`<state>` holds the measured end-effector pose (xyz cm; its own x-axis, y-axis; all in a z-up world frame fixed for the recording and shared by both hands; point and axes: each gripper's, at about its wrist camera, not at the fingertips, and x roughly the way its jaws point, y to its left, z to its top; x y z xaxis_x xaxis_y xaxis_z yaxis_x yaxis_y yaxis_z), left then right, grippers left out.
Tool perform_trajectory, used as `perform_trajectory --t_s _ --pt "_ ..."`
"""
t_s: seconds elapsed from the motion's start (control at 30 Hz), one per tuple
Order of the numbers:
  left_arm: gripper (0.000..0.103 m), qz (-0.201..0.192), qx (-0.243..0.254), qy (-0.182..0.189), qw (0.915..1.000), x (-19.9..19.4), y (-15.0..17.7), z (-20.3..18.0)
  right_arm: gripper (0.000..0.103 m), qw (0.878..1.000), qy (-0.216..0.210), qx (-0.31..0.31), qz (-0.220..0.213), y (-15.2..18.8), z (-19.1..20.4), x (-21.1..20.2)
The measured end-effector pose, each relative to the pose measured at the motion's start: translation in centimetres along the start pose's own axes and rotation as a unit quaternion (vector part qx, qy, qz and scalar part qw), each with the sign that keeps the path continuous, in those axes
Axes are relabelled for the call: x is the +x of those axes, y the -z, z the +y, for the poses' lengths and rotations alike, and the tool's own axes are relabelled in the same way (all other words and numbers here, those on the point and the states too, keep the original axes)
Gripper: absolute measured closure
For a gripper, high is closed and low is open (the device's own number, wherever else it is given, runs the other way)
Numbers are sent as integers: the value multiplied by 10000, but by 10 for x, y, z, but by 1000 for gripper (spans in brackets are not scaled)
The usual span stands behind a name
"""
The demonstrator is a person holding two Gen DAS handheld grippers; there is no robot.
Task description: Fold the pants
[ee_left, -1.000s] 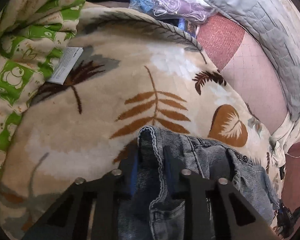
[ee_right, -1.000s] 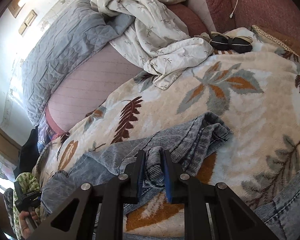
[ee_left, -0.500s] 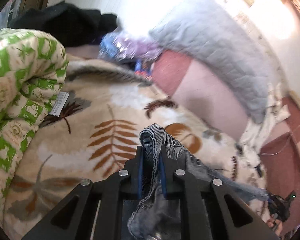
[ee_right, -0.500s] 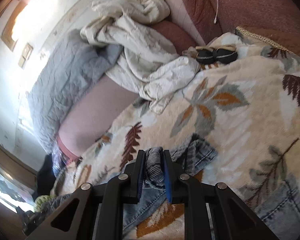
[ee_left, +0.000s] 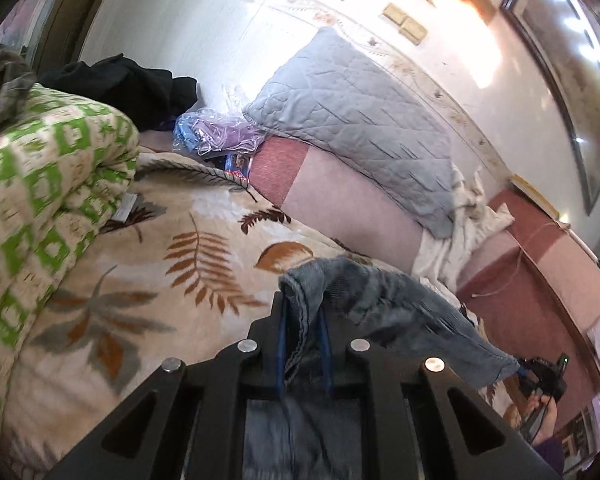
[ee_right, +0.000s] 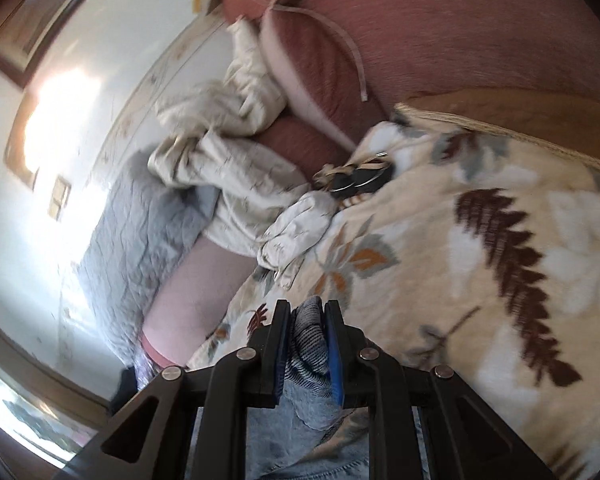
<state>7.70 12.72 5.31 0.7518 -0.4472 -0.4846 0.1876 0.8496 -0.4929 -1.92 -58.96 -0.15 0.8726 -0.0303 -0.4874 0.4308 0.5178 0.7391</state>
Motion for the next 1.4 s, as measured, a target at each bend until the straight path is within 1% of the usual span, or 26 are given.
perform_trajectory --t_s 0.07,0.13,0.2,0.3,0.33,0.4,0.47,0.53,0.6,0.63,0.67,0.7,0.73,0.77,0.8,0.9,1.0,1.07,1.13,1.2,1.23,1.3,1.33,1.37,1.4 --pt "89 26 112 -21 9999 -16 18 0 85 9998 -106 174 9 -2 -10 -10" --pt "89 91 221 -122 9996 -28 36 2 85 9995 -174 234 107 0 -15 -16" --pt "89 234 312 -288 9988 -37 57 7 85 9994 -124 198 243 6 -19 -21" --pt "90 492 288 -449 9974 -39 78 17 85 9986 0 257 457 19 -32 -33" --pt "91 589 211 -524 9967 -40 85 23 85 9984 72 278 493 22 -39 -39" --pt "92 717 135 -596 9956 -40 91 31 85 9980 247 330 486 28 -55 -55" --pt "92 776 97 -633 9949 -40 95 36 85 9973 288 438 512 32 -70 -68" --pt "92 778 121 -656 9947 -39 95 36 83 9965 348 363 673 37 -79 -75" --pt "92 716 200 -682 9949 -40 96 32 81 9947 362 455 842 43 -86 -77" --pt "92 694 204 -673 9951 -39 96 31 78 9938 318 509 933 45 -88 -76" --pt "92 687 180 -667 9952 -38 96 31 69 9935 276 513 979 46 -88 -76" --pt "92 687 148 -668 9953 -38 95 31 63 9934 296 485 997 47 -88 -76" --pt "92 684 94 -669 9954 -37 94 33 48 9932 318 467 1021 48 -87 -76" --pt "92 683 55 -662 9955 -37 94 33 34 9927 310 463 1068 50 -85 -74" --pt "92 690 12 -649 9955 -37 94 34 34 9922 294 438 1127 53 -84 -71" --pt "92 736 -129 -647 9951 -36 94 38 34 9896 432 295 1341 59 -79 -57" --pt "92 776 -137 -679 9946 -35 95 38 34 9868 549 205 1510 63 -80 -44" --pt "92 782 -97 -711 9944 -36 96 36 34 9871 545 82 1505 64 -79 -38" --pt "92 779 -84 -705 9944 -37 96 34 35 9860 627 -50 1544 67 -77 -33" --pt "92 793 -27 -739 9941 -37 96 33 37 9821 720 -142 1735 73 -76 -28" --pt "92 796 5 -752 9940 -37 97 32 41 9804 797 -224 1788 76 -73 -26" --pt "92 823 37 -752 9938 -38 97 31 55 9772 1046 -474 1788 79 -69 -25" --pt "92 830 40 -758 9937 -39 97 31 70 9763 1120 -485 1789 79 -69 -26" --pt "92 830 31 -758 9937 -39 97 32 75 9764 1121 -410 1800 79 -72 -27" --pt "92 826 8 -742 9938 -40 96 32 76 9777 1060 -277 1789 79 -76 -30"
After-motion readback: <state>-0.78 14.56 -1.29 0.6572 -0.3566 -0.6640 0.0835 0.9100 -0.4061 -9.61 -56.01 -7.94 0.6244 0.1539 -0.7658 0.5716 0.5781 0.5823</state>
